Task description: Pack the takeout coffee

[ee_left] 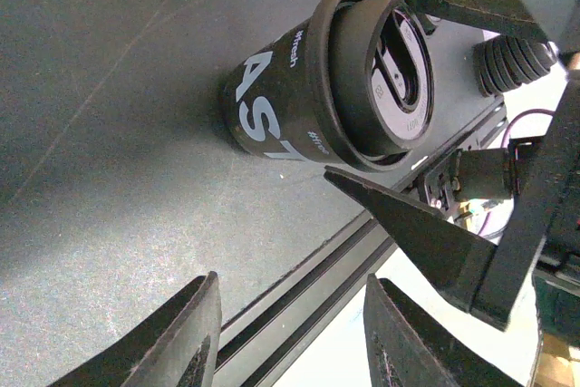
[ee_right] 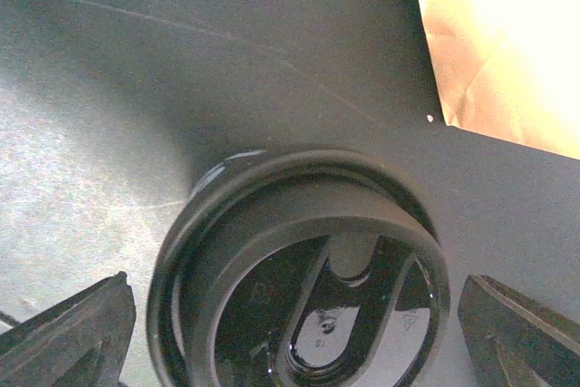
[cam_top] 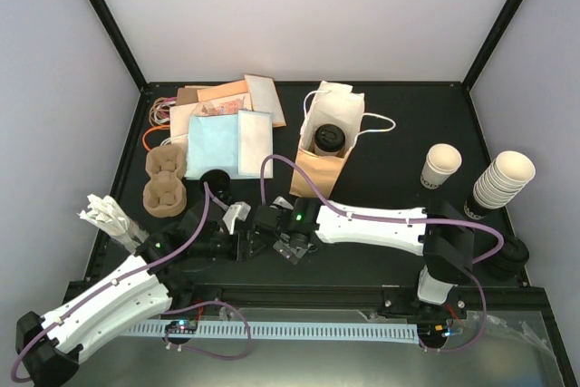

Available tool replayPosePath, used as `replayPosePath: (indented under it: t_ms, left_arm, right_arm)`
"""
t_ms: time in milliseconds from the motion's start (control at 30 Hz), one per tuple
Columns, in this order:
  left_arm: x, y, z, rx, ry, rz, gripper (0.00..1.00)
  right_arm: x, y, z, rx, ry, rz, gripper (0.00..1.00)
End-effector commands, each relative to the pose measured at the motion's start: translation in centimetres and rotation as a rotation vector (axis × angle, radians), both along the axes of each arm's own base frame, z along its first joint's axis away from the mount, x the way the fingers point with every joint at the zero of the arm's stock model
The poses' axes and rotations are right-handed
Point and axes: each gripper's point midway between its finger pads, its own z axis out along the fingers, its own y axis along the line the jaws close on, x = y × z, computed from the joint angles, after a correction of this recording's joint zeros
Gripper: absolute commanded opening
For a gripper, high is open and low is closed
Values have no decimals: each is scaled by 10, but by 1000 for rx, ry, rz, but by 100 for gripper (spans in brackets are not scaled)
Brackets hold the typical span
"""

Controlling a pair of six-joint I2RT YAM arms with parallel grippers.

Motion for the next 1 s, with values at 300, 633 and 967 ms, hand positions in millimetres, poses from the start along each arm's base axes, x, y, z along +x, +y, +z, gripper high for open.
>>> replayPosePath:
  t_ms: [300, 633, 967]
  left_arm:
    - [-2, -4, 5, -17, -21, -40, 48]
    - [7, -4, 20, 88, -72, -52, 57]
    - [13, -23, 38, 306, -182, -58, 99]
  right_arm:
    - [-16, 22, 42, 194, 68, 51, 100]
    - [4, 6, 80, 389, 53, -31, 100]
    - [19, -45, 92, 783, 56, -233, 99]
